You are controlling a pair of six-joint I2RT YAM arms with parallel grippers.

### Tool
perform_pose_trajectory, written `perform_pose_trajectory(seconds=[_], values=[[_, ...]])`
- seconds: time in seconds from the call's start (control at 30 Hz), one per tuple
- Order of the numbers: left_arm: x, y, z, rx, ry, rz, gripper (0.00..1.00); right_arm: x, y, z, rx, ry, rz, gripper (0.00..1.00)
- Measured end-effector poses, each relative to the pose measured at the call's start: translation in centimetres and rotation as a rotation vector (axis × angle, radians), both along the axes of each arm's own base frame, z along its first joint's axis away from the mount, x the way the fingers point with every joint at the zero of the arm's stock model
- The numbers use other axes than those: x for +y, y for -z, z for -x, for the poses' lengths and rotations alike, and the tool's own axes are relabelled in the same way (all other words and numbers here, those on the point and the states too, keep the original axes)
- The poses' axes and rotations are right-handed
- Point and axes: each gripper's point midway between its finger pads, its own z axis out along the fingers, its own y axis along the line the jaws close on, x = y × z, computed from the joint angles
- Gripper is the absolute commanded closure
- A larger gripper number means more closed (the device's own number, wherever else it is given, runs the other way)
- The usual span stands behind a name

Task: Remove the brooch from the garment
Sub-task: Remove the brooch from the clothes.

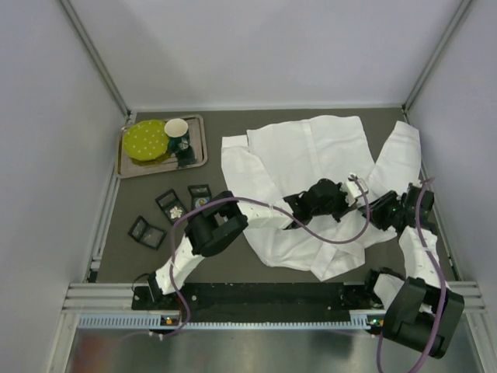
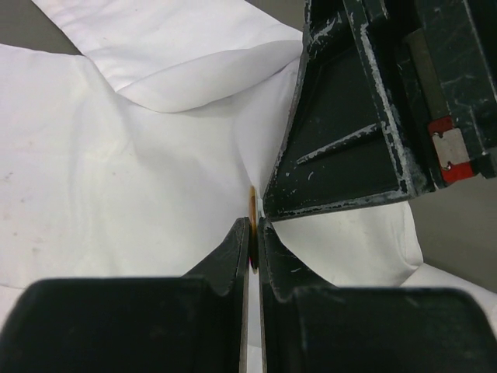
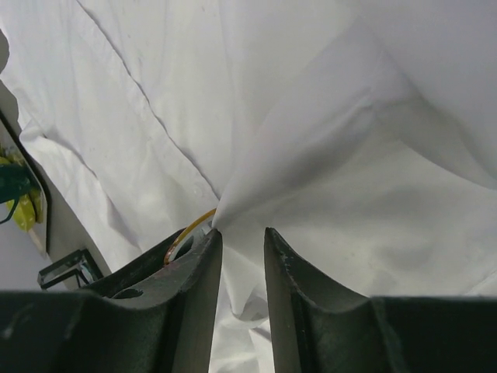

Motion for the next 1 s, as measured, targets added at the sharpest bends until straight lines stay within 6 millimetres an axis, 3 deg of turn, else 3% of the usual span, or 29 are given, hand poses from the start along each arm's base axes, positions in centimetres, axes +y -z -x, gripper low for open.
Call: perform_pose_trajectory(seconds=[0.3,0.47,0.63,0.8,1.0], values=[[-0.3,0.0,0.6,0.027,-0.028,0.019,1.00,0.1,0.2,1.3,0.062,0.016,-0.039,0.66],[-0.4,-0.1,0.7,0.027,-0.054,0.035,1.00,-0.5,-0.9,1.2,0.053,0.035,-0.007,0.62],[-0.5,0.4,1.6,0.051,-0.056,0.052,1.00,-1.0,-2.5,0.3,0.000,0.040,0.019,0.65],[-0.8,0.5,2.5,0.057,-0.060,0.069,1.00,-1.2,-2.3,0.3,0.007,0.048,0.026,0.68],[-0.4,0.5,1.4,0.040,-0.123,0.071,1.00,-1.5,-2.1,0.3,0.016,0.059,0.037,0.59]])
